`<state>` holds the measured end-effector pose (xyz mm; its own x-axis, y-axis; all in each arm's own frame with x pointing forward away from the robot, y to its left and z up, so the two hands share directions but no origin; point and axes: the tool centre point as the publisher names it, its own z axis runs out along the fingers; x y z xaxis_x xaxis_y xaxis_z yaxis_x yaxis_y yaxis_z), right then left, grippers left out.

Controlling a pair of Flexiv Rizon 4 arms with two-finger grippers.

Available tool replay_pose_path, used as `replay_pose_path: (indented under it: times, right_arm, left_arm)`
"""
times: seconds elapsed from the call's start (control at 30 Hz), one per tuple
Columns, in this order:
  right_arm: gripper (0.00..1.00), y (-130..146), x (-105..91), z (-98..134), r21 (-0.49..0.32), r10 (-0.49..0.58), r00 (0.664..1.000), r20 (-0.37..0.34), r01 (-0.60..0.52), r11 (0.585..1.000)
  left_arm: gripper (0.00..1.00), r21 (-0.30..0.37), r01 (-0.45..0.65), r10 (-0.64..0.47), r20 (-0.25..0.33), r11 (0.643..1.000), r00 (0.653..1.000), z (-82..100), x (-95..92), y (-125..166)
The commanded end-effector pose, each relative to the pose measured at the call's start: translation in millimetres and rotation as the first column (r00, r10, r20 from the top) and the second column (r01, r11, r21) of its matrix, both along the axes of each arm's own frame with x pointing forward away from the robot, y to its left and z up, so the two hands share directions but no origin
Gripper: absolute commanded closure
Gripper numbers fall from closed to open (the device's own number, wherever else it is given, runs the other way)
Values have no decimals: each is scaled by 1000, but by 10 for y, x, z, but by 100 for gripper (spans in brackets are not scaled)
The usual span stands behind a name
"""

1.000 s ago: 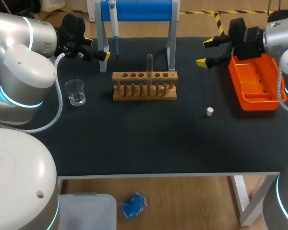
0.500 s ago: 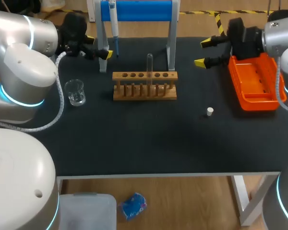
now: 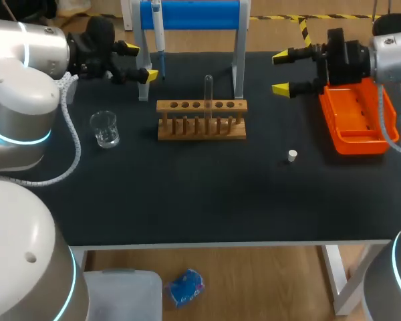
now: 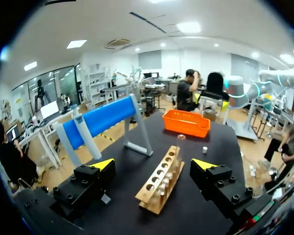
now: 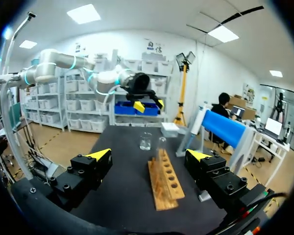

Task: Invert the test tube, pick up the pipette, mount the tip to pipette, aspirate from beaker and dispense into the tube, eject the tip, return the pipette, and cap with the stopper.

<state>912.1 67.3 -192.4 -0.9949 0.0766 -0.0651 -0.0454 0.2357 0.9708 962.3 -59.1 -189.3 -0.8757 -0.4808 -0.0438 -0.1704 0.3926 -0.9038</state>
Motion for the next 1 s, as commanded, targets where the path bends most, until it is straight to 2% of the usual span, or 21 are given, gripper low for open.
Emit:
replay_pose_path:
  times: [0.03,0.07,0.5,0.6,0.77,0.87,1.0]
  right_arm:
    - [0,-57,59,-10,22,83,996,-17,-82,996]
    - [0,-57,59,-10,22,83,996,-17,-82,996]
    - [0,-57,59,-10,22,83,996,-17,-82,996]
    - [0,-10,4,-29,32,98,995,-21,-98,995]
    - [0,82,-61,-126,70,123,992,-18,-121,990]
    - [0,122,-94,-174,87,128,992,-8,-127,988]
    - [0,173,-123,-276,93,157,988,4,-156,983]
  left_arm:
    - [0,-68,88,-81,95,994,992,23,-72,35]
    - [0,0,81,-80,126,997,989,17,-88,29]
    - [0,0,81,-80,126,997,989,17,-88,29]
    - [0,-18,151,-147,120,988,982,-20,-138,-12]
    - [0,-79,194,-189,72,978,979,-175,-238,-206]
    - [0,-121,203,-199,43,972,979,-273,-291,-320]
    - [0,-140,196,-192,37,971,981,-354,-352,-447]
